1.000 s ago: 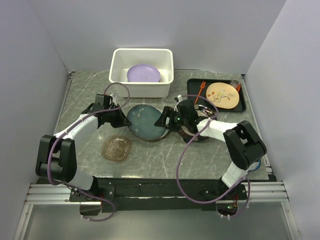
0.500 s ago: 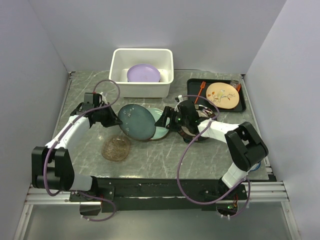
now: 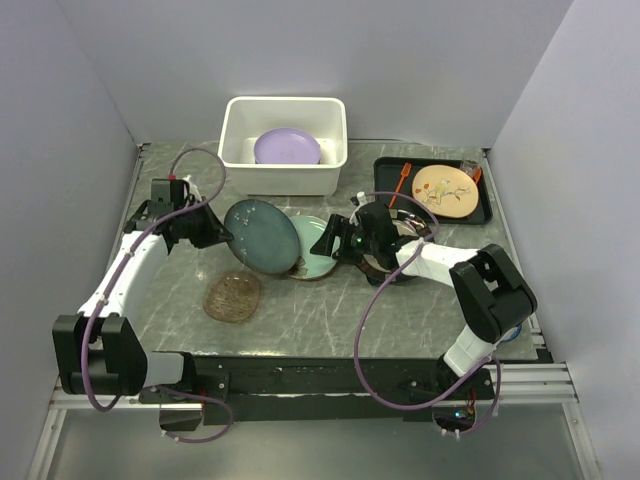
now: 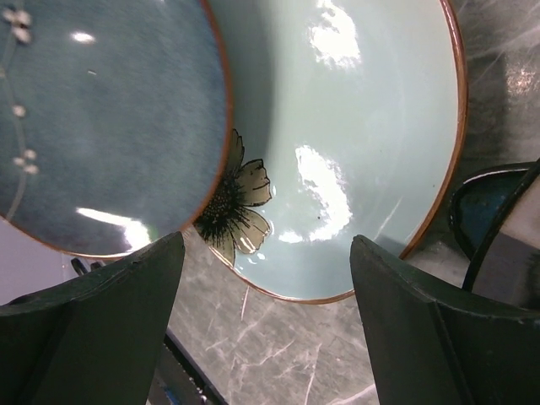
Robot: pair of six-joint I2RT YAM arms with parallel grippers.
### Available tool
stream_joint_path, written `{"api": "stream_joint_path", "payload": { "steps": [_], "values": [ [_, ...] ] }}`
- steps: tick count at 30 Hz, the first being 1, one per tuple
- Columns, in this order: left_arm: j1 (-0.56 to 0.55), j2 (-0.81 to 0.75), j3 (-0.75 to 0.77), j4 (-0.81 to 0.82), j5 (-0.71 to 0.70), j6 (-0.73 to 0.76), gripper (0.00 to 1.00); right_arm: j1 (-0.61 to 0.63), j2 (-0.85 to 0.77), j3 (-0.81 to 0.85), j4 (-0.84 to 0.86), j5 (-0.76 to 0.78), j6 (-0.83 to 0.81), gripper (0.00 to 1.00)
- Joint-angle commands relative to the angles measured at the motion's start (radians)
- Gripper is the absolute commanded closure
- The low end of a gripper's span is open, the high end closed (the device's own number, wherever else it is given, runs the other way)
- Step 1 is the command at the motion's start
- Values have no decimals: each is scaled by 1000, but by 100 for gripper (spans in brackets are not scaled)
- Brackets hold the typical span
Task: Place the plates into the plastic bin on the countertop
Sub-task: Pick up the plate at the center of the board.
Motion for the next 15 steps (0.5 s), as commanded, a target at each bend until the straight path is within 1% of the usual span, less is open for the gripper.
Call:
{"api": "stream_joint_path", "payload": {
  "steps": [1,10,15],
  "values": [
    [12,-80,118,72,108,-10,99,7,-49,-10,43,2,-6,13],
    [37,-94,208,39,132,-6,99,7,-43,-3,41,-6,-3,13],
    [38,-85,222,63,161,-26,99,7,-26,29,12,-15,-15,13]
  ]
}}
